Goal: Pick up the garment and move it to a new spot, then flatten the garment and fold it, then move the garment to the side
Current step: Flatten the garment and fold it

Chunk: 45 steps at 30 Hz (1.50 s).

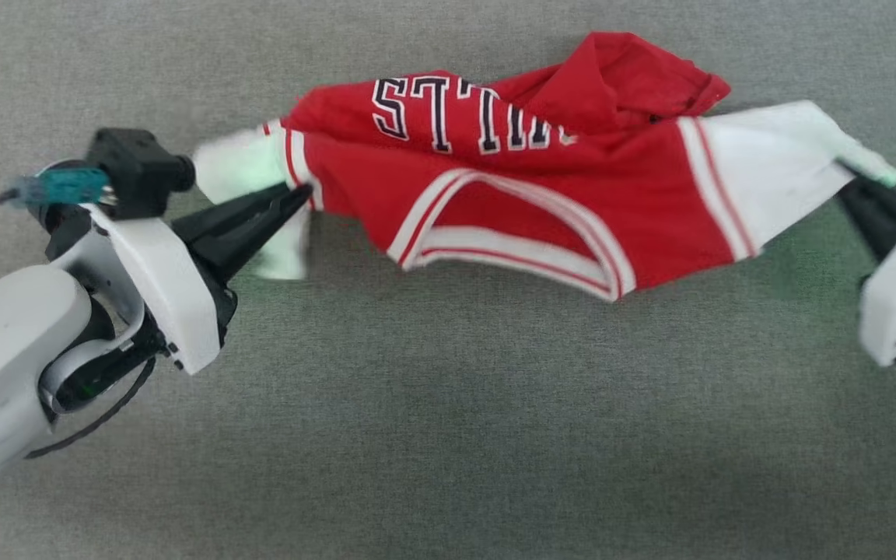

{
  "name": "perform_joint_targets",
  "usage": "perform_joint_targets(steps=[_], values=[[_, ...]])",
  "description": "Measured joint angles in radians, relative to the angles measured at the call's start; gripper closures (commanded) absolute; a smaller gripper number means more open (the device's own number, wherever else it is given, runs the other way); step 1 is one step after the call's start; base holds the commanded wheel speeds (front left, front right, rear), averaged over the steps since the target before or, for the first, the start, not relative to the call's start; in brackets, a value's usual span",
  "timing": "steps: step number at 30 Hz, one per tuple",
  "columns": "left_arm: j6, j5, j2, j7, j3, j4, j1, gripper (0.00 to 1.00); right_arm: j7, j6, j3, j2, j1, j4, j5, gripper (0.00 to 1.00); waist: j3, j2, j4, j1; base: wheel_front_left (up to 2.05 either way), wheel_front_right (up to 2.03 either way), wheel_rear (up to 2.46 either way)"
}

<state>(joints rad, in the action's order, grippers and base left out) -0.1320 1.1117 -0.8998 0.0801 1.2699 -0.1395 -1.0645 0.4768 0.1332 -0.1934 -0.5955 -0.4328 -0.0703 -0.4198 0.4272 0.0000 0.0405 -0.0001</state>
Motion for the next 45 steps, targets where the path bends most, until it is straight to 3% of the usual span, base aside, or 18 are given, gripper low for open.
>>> perform_joint_targets(steps=[5, 10, 12, 20, 25, 29, 36, 39, 45], values=[[0.0, 0.091, 0.005, 0.109, -0.017, 0.018, -0.045, 1.0, -0.003, -0.001, 0.136, 0.044, 0.006, -0.104, 0.025, 1.0, 0.003, 0.0, 0.008, 0.0, 0.0, 0.0, 0.0], [0.0, 0.165, 0.059, 0.149, -0.077, -0.088, -0.145, 1.0, -0.02, -0.001, 0.162, 0.113, -0.142, -0.083, 0.03, 1.0, 0.034, 0.0, 0.002, 0.0, 0.0, 0.0, 0.0], [0.0, 0.202, 0.114, 0.149, -0.107, -0.182, -0.231, 1.0, -0.033, -0.001, 0.15, 0.173, -0.287, 0.001, 0.016, 1.0, 0.063, 0.0, -0.005, 0.0, 0.0, 0.0, 0.0], [0.0, 0.264, 0.264, 0.162, -0.241, -0.527, -0.539, 1.0, -0.181, -0.001, 0.2, 0.298, -0.806, 0.348, 0.086, 1.0, 0.154, 0.0, -0.037, 0.0002, 0.0, 0.0, 0.0], [0.0, 0.268, 0.33, 0.177, -0.337, -0.653, -0.702, 1.0, -0.304, -0.001, 0.225, 0.325, -1.046, 0.515, 0.184, 1.0, 0.177, 0.0, -0.064, 0.0001, 0.0, 0.0, 0.0], [0.0, 0.276, 0.36, 0.18, -0.387, -0.661, -0.751, 1.0, -0.37, -0.001, 0.24, 0.331, -1.142, 0.62, 0.228, 1.0, 0.163, 0.0, -0.067, 0.0002, 0.0, 0.0, 0.0], [0.0, 0.314, 0.33, 0.173, -0.32, -0.547, -0.614, 1.0, -0.39, -0.001, 0.157, 0.293, -1.065, 0.683, 0.206, 1.0, 0.131, 0.0, -0.056, 0.0002, 0.0, 0.0, 0.0], [0.0, 0.346, 0.276, 0.171, -0.286, -0.451, -0.464, 1.0, -0.369, -0.001, 0.094, 0.255, -0.93, 0.666, 0.157, 1.0, 0.112, 0.0, -0.05, 0.0001, 0.0, 0.0, 0.0], [0.0, 0.395, 0.168, 0.177, -0.218, -0.248, -0.123, 1.0, -0.278, -0.001, 0.036, 0.161, -0.588, 0.514, 0.033, 1.0, 0.072, 0.0, -0.041, 0.0002, 0.0, 0.0, 0.0]])
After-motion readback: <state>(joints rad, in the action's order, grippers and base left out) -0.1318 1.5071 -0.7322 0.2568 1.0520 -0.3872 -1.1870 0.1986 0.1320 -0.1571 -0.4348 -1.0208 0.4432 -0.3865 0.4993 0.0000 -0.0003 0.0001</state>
